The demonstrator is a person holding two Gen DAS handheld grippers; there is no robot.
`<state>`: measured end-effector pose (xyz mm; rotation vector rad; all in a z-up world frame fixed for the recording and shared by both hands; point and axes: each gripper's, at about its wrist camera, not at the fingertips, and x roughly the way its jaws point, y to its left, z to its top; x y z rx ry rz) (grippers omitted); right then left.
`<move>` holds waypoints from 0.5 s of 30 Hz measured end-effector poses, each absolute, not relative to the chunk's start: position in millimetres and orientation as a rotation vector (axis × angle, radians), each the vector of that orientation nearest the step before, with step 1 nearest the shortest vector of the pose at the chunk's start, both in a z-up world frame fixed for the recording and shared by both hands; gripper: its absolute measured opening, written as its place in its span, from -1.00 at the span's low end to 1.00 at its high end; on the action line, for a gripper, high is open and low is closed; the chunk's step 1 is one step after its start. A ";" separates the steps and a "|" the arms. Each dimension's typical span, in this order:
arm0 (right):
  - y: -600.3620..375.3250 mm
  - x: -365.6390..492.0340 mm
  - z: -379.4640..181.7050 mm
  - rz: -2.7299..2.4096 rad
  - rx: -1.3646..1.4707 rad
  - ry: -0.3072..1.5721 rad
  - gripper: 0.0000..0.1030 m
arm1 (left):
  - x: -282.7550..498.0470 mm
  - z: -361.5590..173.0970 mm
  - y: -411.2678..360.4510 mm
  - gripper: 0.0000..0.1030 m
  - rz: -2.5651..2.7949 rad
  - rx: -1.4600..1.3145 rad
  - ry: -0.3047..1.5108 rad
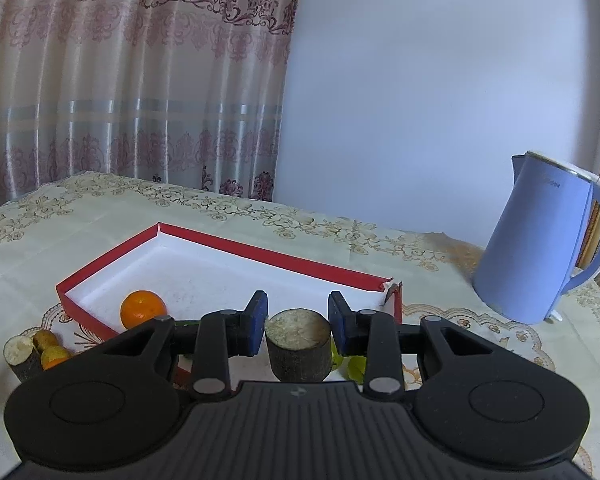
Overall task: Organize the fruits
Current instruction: 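Lift the dark slice and carry it over the red tray with the right gripper, then lower the dark slice into the tray and open the right gripper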
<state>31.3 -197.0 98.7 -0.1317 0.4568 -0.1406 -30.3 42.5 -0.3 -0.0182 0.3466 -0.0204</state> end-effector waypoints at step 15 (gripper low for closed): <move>-208.7 58.0 86.3 -0.141 -0.076 0.494 -0.37 | -27.9 -0.8 40.4 1.00 -0.028 -0.011 0.354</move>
